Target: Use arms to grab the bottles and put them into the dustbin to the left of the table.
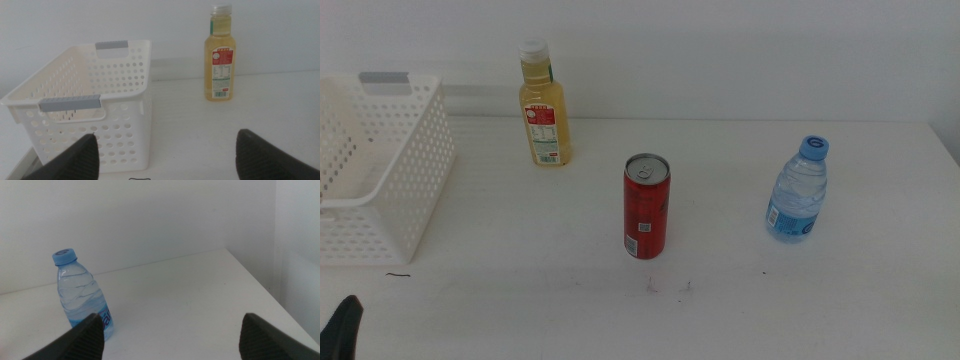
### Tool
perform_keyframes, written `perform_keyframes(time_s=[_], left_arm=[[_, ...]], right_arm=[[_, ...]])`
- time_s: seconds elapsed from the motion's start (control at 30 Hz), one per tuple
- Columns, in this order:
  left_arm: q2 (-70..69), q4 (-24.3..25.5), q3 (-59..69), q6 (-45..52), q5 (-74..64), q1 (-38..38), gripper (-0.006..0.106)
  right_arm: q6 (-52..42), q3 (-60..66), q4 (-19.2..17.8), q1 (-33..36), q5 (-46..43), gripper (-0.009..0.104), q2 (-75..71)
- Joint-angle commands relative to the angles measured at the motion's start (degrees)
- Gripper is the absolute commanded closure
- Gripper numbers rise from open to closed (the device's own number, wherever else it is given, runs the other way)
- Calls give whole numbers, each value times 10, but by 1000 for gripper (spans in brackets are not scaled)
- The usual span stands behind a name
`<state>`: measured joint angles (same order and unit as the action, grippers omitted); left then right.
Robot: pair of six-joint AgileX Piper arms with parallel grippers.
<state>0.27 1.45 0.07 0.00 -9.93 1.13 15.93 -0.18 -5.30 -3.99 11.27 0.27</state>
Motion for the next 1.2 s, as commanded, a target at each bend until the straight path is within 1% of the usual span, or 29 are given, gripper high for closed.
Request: perform_keyframes(time_s=[0.0,0.2,0.4,0.5,0.7,0.8,0.9,1.0,1.1,1.17], left_arm=[[-3,1,-1,0,11,-1,7],[9,0,-1,0,30,9,7],[174,0,-1,0,179,99,7],[228,0,-1,0,207,114,7],[204,11,-1,0,217,105,7],[231,11,-1,-4,237,115,7],[319,11,-1,-20,313,162,7],[436,8,-1,-20,428,227,7],[567,-7,-1,-20,545,299,7],[643,-11,-1,-20,629,334,7]], right_arm=[[-3,2,-5,-3,-8,5,-3],[-3,2,-5,-3,-8,5,-3],[-3,2,-5,-3,-8,5,-3],[-3,2,-5,-3,-8,5,-3],[-3,2,-5,-3,-8,5,-3],[-3,2,-5,-3,-8,5,-3],[-3,2,-5,-3,-8,5,-3],[-3,2,-5,-3,-8,5,-3],[-3,2,-5,-3,-8,5,-3],[-3,2,-5,-3,-8,5,-3]])
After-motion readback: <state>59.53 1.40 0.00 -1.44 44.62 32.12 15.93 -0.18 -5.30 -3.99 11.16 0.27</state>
